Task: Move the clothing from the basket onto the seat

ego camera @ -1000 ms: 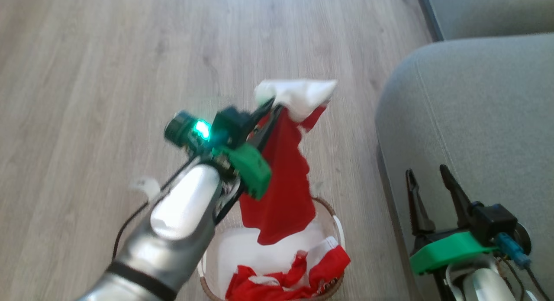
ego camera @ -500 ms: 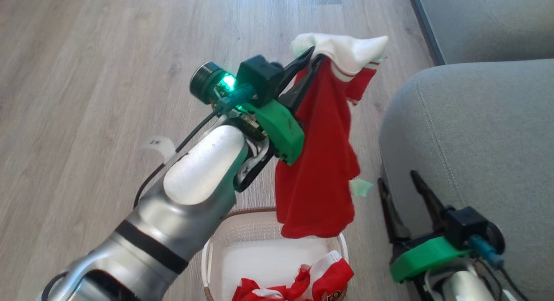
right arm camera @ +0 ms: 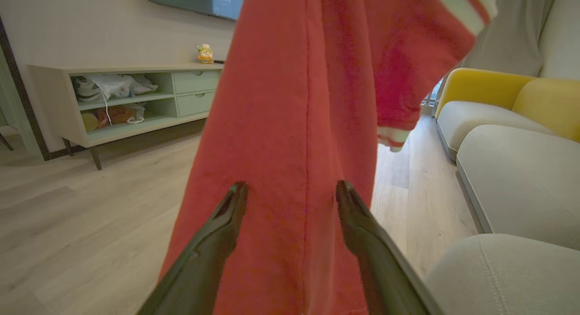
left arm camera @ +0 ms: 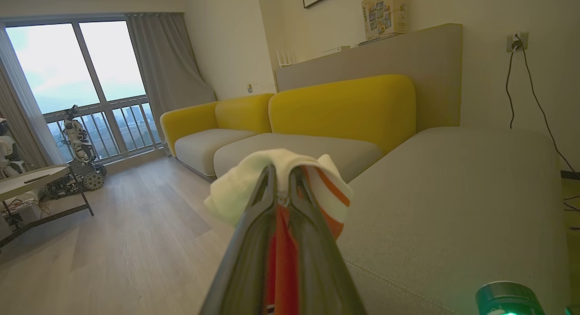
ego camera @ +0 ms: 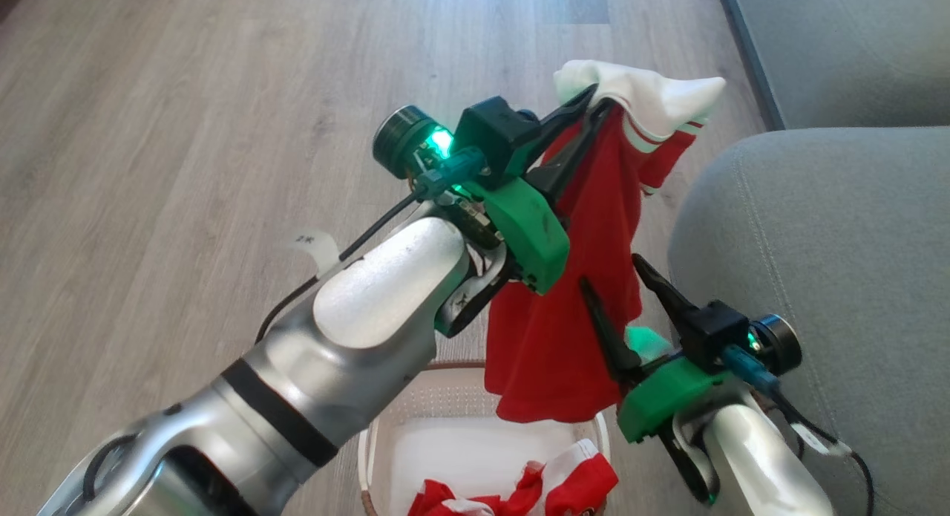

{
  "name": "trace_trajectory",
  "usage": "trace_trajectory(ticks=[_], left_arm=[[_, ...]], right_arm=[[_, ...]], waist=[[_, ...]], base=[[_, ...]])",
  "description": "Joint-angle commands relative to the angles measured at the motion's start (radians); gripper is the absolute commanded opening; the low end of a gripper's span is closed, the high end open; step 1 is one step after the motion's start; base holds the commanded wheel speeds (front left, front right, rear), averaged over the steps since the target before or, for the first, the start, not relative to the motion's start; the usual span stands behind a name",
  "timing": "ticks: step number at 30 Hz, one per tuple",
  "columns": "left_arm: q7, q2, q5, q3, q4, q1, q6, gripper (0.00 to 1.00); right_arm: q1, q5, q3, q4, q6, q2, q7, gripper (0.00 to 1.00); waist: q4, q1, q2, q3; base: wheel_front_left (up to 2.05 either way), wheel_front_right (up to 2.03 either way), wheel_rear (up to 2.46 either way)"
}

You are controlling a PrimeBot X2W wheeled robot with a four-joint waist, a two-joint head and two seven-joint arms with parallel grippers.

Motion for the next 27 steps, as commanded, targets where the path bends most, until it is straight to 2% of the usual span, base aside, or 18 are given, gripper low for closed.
trace_trajectory(ticks=[1,5,9,10,11,12,21,22,23,24,25,27], left_arm=[[-0.017,0.013,-0.018,0.013,-0.032,-0.091,0.01,0.0],[-0.027,0.013,-0.048,-0.025,-0.042,-0.109,0.024,0.0],[-0.034,0.013,-0.07,-0.05,-0.05,-0.118,0.035,0.0],[-0.036,0.013,-0.077,-0.057,-0.051,-0.12,0.038,0.0],[-0.038,0.013,-0.085,-0.062,-0.052,-0.12,0.041,0.0],[-0.04,0.013,-0.093,-0.067,-0.051,-0.119,0.044,0.0],[-0.055,0.013,-0.147,-0.063,0.027,-0.085,0.058,0.0],[-0.058,0.013,-0.15,-0.055,0.036,-0.078,0.059,0.1],[-0.06,0.013,-0.15,-0.05,0.047,-0.071,0.059,0.41],[-0.061,0.013,-0.148,-0.045,0.056,-0.063,0.057,0.87],[-0.062,0.014,-0.148,-0.039,0.065,-0.053,0.055,1.0],[-0.064,0.015,-0.146,-0.025,0.079,-0.032,0.05,1.0]], right_arm=[[-0.077,-0.01,0.035,0.009,0.0,-0.005,-0.009,1.0],[-0.123,0.002,0.074,0.105,0.0,-0.005,-0.009,1.0],[-0.151,0.016,0.085,0.15,0.0,-0.005,-0.009,1.0],[-0.157,0.022,0.089,0.161,0.0,-0.005,-0.009,0.87],[-0.163,0.028,0.095,0.17,0.0,-0.005,-0.009,0.36],[-0.168,0.033,0.098,0.175,0.0,-0.005,-0.009,0.0],[-0.163,0.048,0.08,0.16,0.0,-0.005,-0.009,0.0],[-0.161,0.048,0.073,0.155,0.0,-0.005,-0.009,0.0],[-0.159,0.047,0.065,0.149,0.0,-0.005,-0.009,0.0],[-0.158,0.046,0.056,0.143,0.0,-0.005,-0.009,0.0],[-0.157,0.043,0.047,0.137,0.0,-0.005,-0.009,0.0],[-0.156,0.036,0.026,0.125,0.0,-0.005,-0.009,0.0]], waist=[[0.013,0.0001,-0.0001,-0.003],[0.034,0.0001,-0.0001,-0.007],[0.046,0.0001,-0.0001,-0.01],[0.049,0.0001,-0.0001,-0.011],[0.051,0.0001,-0.0001,-0.012],[0.053,0.0001,-0.0001,-0.013],[0.042,0.0001,-0.0001,-0.014],[0.038,0.0001,-0.0001,-0.014],[0.034,0.0001,-0.0001,-0.014],[0.03,0.0001,-0.0001,-0.014],[0.025,0.0001,-0.0001,-0.013],[0.013,0.0001,-0.0001,-0.013]], base=[[0.0,0.0,0.0],[0.0,0.0,0.0],[0.0,0.0,0.0],[0.0,0.0,0.0],[0.0,0.0,0.0],[0.0,0.0,0.0],[0.0,0.0,0.0],[0.0,0.0,0.0],[0.0,0.0,0.0],[0.0,0.0,0.0],[0.0,0.0,0.0],[0.0,0.0,0.0]])
